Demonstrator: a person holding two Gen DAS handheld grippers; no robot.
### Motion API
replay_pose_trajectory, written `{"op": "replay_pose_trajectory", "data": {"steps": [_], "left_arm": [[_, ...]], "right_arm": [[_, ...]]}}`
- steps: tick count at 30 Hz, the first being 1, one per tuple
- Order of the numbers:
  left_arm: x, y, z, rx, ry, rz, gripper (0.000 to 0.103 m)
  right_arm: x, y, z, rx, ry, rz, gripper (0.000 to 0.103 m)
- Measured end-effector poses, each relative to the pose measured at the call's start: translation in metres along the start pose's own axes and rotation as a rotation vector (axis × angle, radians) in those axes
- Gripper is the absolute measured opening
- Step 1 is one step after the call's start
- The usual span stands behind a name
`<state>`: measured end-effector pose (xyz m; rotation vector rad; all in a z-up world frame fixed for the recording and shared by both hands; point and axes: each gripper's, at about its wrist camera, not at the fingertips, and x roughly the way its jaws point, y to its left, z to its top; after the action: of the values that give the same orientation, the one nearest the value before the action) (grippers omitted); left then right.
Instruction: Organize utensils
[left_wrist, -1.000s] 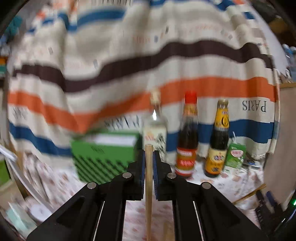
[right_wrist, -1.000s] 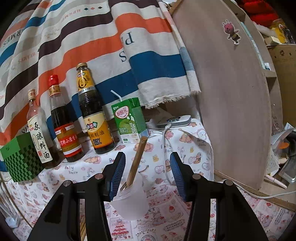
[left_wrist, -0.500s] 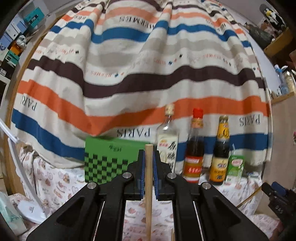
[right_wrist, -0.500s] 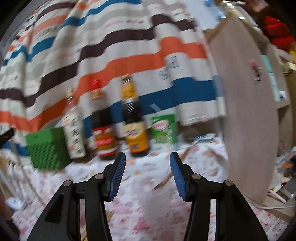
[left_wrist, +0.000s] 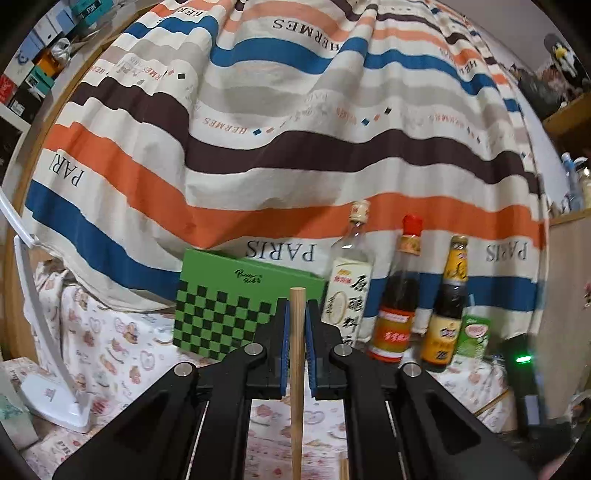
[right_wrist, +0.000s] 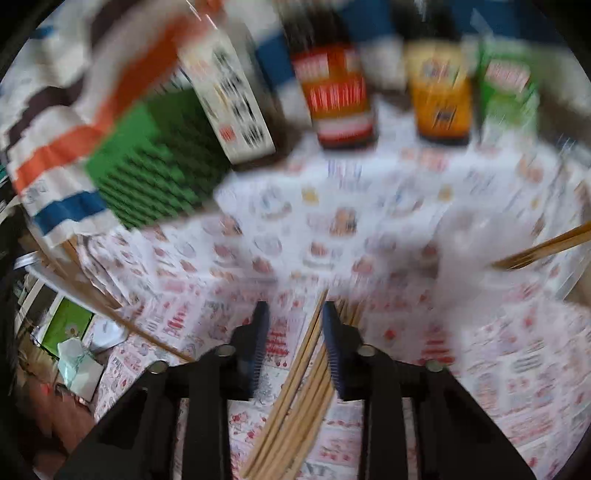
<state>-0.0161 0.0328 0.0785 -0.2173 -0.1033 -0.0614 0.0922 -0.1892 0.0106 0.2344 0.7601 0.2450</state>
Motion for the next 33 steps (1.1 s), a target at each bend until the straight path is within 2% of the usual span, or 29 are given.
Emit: {"op": "replay_pose_trajectory", "data": {"steps": [3,7,14,16,22,25,26,29,31,33], "left_arm": [[0.011,0.004,-0.007,0.004,0.036,0.029,0.007],[0.022,-0.002,-0.014,0.058,0.050,0.065,0.007],[0.030,-0.003,-0.023,0.078,0.066,0.087,0.007],[0.032,-0.002,-0.022,0.079,0.078,0.082,0.007],[0.033,0.001,-0.018,0.058,0.103,0.103,0.007],[0.034,0.002,-0.018,0.057,0.118,0.088,0.007],[0.036,0.001,-0.018,0.063,0.135,0.090,0.007],[0.052,0.006,-0.020,0.025,0.261,0.044,0.007],[0.054,0.006,-0.023,0.044,0.269,0.087,0.007],[0.056,0.008,-0.023,0.042,0.289,0.086,0.007]], "right_arm": [[0.044,-0.007,0.008,0.058,0.129,-0.018,0.011],[0.093,-0.015,0.012,0.100,0.259,-0.046,0.009],[0.132,-0.023,0.009,0.152,0.355,-0.120,0.009],[0.140,-0.028,0.011,0.195,0.381,-0.101,0.009],[0.151,-0.020,0.020,0.181,0.423,-0.170,0.009],[0.149,-0.023,0.020,0.252,0.443,-0.216,0.009],[0.148,-0.023,0.020,0.261,0.444,-0.220,0.009],[0.153,-0.017,0.022,0.219,0.450,-0.236,0.009],[0.155,-0.016,0.025,0.216,0.455,-0.243,0.009],[0.158,-0.012,0.027,0.185,0.454,-0.252,0.009]]}}
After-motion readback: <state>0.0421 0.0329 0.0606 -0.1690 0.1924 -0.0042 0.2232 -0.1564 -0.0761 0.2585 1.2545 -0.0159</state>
